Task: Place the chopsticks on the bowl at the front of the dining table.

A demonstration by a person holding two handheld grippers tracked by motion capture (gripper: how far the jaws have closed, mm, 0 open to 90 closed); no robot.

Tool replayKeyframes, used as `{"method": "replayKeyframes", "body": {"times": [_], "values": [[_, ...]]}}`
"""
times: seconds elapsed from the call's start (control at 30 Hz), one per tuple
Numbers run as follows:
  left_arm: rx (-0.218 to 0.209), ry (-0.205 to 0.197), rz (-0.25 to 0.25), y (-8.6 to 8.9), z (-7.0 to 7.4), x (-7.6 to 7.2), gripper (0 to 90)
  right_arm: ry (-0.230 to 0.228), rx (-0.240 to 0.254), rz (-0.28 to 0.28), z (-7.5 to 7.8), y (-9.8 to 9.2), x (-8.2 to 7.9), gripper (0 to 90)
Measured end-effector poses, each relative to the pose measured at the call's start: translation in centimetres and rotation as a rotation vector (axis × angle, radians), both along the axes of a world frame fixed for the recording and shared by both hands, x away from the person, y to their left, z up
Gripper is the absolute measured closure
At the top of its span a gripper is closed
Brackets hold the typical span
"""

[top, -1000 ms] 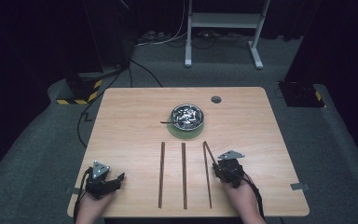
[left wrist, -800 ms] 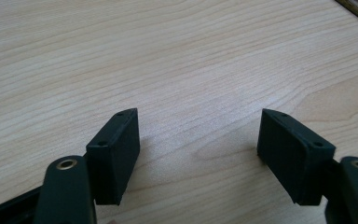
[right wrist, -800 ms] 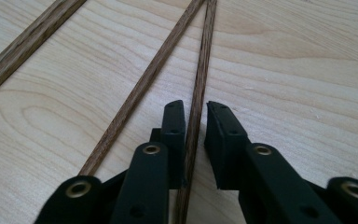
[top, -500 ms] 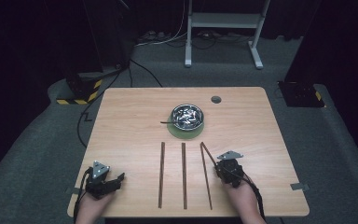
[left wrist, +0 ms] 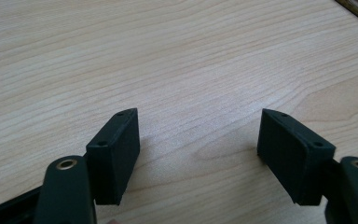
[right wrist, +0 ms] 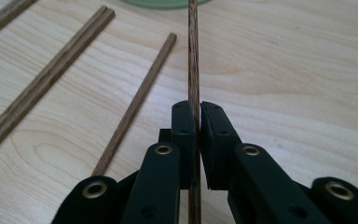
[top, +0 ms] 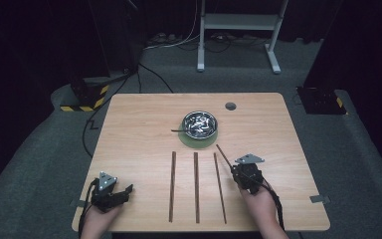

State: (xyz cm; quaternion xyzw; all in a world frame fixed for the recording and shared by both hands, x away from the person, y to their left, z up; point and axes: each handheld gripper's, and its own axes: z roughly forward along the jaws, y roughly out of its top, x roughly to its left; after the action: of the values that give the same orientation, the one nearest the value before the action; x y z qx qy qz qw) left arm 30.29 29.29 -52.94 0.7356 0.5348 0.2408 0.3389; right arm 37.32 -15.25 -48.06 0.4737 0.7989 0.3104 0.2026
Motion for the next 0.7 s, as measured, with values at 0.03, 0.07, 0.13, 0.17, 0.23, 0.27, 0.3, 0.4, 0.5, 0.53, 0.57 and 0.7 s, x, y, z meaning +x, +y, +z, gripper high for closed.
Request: {"method": "replayKeyframes", "body": {"times": [0.03,0.07,0.13,0.17,0.23,0.27,0.3,0.4,0.5,0.53,0.57,0.7], "values": [[-0.002,0.000,-0.001,0.0,0.0,0.0,29.8,-0.014,0.001,0.002,0.2,0.1,0.1,84.2],[-0.002,0.000,-0.001,0.0,0.0,0.0,29.8,-0.014,0.001,0.002,0.2,0.1,0.1,84.2],[0.001,0.001,-0.003,0.0,0.0,0.0,29.8,-0.029,0.006,0.010,1.0,0.5,0.2,84.2],[0.000,-0.001,-0.004,0.0,0.0,0.0,29.8,-0.037,0.009,0.013,1.3,0.7,0.3,84.2],[0.001,0.001,-0.003,0.0,0.0,0.0,29.8,-0.039,0.011,0.019,1.6,0.8,0.4,84.2],[0.001,0.001,-0.003,0.0,0.0,0.0,29.8,-0.058,0.012,0.022,1.8,1.0,0.5,84.2],[0.001,0.001,-0.003,0.0,0.0,0.0,29.8,-0.064,0.018,0.024,2.4,1.3,0.7,84.2],[0.000,0.001,-0.004,0.0,0.0,0.0,29.8,-0.076,0.020,0.031,2.9,1.6,1.0,84.3],[0.000,0.001,-0.005,0.0,0.0,0.0,29.8,-0.091,0.029,0.034,3.7,2.3,1.9,84.3],[0.000,0.002,-0.005,0.0,0.0,0.0,29.8,-0.091,0.029,0.034,3.7,2.3,1.9,84.3],[0.000,0.001,-0.005,0.0,0.0,0.0,29.8,-0.095,0.032,0.032,4.0,2.6,2.4,84.2],[-0.001,0.001,-0.008,0.0,0.0,0.1,29.8,-0.096,0.045,0.029,4.4,3.0,3.2,84.2]]}}
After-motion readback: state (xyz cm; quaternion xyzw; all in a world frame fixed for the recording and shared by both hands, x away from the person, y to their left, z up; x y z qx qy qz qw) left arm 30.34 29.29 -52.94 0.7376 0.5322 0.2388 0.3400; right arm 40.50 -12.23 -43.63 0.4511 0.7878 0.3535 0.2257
